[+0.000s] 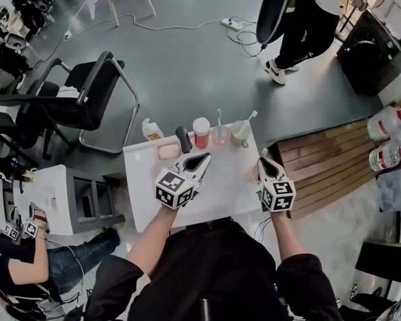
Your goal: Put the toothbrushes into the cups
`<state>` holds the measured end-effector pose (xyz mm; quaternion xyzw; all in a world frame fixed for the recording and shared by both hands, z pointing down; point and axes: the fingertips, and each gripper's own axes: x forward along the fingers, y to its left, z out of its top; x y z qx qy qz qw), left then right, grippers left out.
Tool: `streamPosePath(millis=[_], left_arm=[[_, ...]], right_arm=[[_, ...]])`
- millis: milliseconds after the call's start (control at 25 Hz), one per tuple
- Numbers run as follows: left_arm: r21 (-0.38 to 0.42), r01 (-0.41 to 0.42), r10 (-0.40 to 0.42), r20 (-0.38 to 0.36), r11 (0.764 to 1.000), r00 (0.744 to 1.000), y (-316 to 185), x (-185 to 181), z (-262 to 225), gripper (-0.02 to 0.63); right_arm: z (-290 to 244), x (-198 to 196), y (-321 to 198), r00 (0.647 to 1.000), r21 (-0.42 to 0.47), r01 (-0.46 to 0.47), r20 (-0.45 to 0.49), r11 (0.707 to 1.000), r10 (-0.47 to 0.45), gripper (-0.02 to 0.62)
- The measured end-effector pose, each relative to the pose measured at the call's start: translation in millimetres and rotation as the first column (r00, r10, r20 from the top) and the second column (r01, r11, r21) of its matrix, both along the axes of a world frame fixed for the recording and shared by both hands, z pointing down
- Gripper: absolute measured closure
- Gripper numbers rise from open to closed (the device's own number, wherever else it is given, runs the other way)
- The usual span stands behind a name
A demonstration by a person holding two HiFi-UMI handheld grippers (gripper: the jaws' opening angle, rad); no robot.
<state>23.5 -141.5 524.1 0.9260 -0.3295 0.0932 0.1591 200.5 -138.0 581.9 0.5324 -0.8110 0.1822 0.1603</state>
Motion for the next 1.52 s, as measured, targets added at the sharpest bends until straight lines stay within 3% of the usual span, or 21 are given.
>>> streamPosePath(millis=[400,720,1040,1520], left_arm=[[0.052,0.074,-0.074,0.003,0.996,0.997,-2,-34,-18,0.604],[0.080,0.139,-0.138,-0.015,0.987,0.990,-7,-53,-32,0.604],[0.080,0.150,-0.149,-0.018,0.985,0.989,-7,-51,-33,0.604],[0.065,0.150,-0.150,-0.014,0.986,0.989,-8,-48,-30,0.604]], right_arm=[[-56,-59,-11,0.992,0.133,0.116,0.032,0.984,-0.122,0.592],[-91,-79,-15,0.982,0.203,0.153,0.077,0.967,-0.172,0.592],[-86,-80,-12,0.981,0.199,0.173,0.051,0.964,-0.187,0.593],[-80,-78,-14,0.980,0.173,0.160,0.089,0.972,-0.177,0.592]])
